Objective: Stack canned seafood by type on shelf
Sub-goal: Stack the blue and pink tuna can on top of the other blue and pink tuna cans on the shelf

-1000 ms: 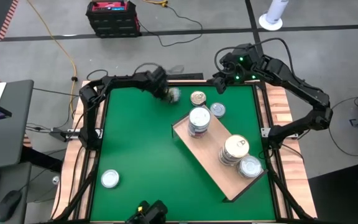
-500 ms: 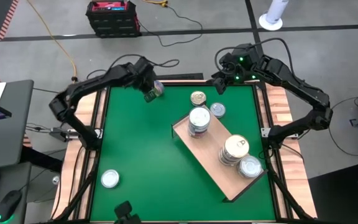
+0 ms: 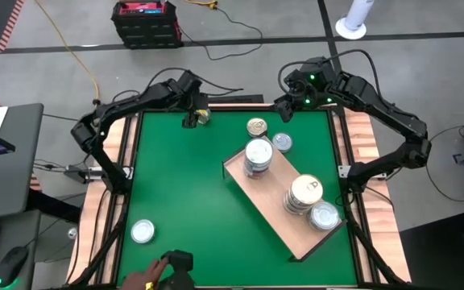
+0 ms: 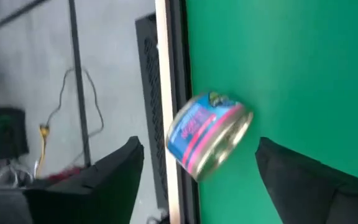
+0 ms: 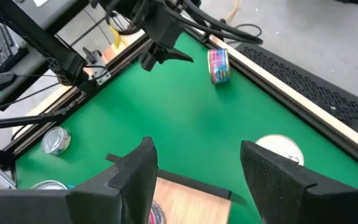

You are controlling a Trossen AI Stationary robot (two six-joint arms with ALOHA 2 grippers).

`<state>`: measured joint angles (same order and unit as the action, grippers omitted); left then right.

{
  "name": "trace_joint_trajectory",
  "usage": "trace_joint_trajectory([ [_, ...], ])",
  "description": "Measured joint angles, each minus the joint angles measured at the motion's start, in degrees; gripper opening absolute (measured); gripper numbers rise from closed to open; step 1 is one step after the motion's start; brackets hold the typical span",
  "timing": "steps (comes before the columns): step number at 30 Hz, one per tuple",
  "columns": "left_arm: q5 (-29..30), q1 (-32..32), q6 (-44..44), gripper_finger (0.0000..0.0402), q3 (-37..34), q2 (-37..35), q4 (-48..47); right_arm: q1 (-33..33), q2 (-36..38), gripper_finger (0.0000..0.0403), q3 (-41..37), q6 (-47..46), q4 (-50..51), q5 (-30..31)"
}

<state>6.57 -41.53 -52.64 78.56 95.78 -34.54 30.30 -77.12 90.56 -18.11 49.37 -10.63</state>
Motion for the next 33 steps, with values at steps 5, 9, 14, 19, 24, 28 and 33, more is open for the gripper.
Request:
trace_joint_trajectory([
  [5, -3.4, -1.0, -0.9, 0.0308, 1.3, 2.3, 0.8, -1.3, 0.0, 0.0255, 0.0, -0.5, -0.4, 0.3],
  [9, -4.3, -1.6, 3.9, 0.0309, 4.5, 6.1, 1.0, -2.9, 0.0, 0.0255, 0.0, -1.5, -0.9, 0.4],
  [14, -9.8, -3.3, 16.7, 0.0309, 11.1, 12.6, -0.5, -4.8, 0.0, 0.0255, 0.0, -1.6, -1.0, 0.6],
  [19, -9.2, -5.0, 28.0, 0.0309, 18.5, 18.0, -3.6, -6.1, 0.0, 0.0255, 0.0, -1.6, -1.0, 1.6],
  [24, -11.7, -7.1, 42.5, 0.0309, 23.5, 22.4, -9.8, -6.7, 0.0, 0.0255, 0.0, -1.1, -1.2, 1.8],
  [28, -14.4, -7.6, 48.8, 0.0309, 24.0, 24.5, -13.5, -6.7, 0.0, 0.0255, 0.0, -0.9, -1.8, 1.8],
  [33, -11.6, -6.6, 47.5, 0.0309, 24.1, 24.3, -16.5, -6.7, 0.0, 0.0255, 0.0, 0.0, -2.0, 1.8],
])
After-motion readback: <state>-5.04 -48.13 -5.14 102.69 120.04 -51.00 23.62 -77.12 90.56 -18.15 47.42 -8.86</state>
